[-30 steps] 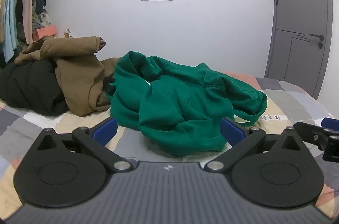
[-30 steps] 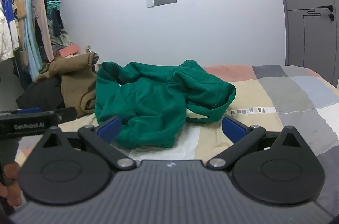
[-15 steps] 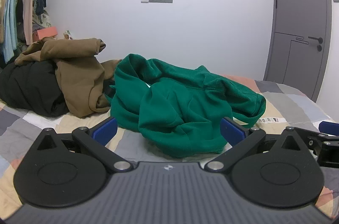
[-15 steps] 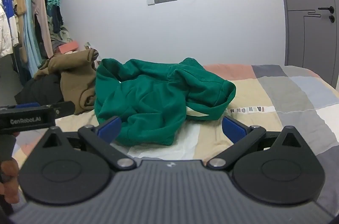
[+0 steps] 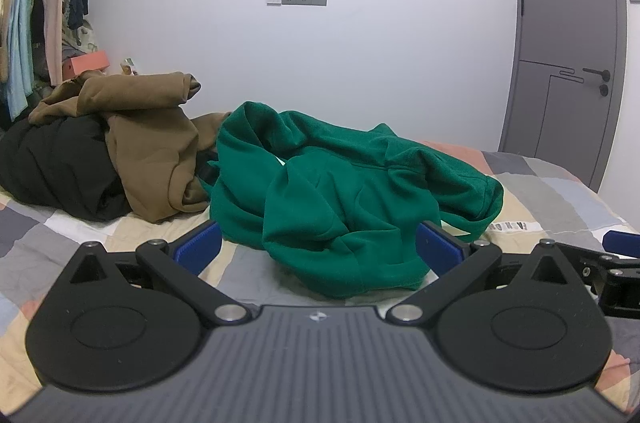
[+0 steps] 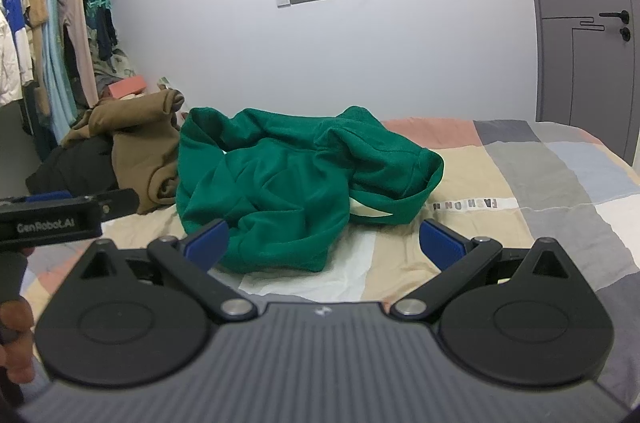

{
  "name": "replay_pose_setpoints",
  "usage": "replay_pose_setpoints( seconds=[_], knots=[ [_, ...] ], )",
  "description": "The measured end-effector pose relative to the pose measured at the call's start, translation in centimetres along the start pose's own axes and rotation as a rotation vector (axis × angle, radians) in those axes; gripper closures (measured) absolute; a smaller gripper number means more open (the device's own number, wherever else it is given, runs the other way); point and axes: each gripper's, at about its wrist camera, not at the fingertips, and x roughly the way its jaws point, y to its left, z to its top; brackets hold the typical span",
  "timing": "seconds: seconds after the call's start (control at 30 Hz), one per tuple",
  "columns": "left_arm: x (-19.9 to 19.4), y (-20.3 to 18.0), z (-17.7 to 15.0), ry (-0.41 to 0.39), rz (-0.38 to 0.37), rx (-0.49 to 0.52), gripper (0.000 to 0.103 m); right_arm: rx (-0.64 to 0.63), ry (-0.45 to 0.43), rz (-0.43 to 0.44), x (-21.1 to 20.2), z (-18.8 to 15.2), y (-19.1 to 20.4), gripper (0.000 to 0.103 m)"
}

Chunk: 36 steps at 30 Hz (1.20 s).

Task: Fold large clothes

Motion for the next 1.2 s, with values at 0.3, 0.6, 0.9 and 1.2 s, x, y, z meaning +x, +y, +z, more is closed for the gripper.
replay_pose_setpoints(
  seconds=[0.3,0.6,0.9,1.2],
  knots=[
    [0.00,0.43,0.15,0.003,0.009,-0.008,0.000,-0.004,0.002,-0.004,-0.05,-0.04,0.17,0.000],
    [0.03,0.67,0.21,0.001,0.007,-0.005,0.000,-0.005,0.004,-0.008,-0.06,0.01,0.12,0.000],
    [0.03,0.64,0.10,0.004,0.008,-0.012,0.000,-0.004,0.012,-0.006,-0.10,0.04,0.15,0.000],
    [0.15,0.54,0.16,0.006,0.008,-0.016,0.000,-0.004,0.020,-0.011,-0.11,-0.10,0.14,0.000]
  ],
)
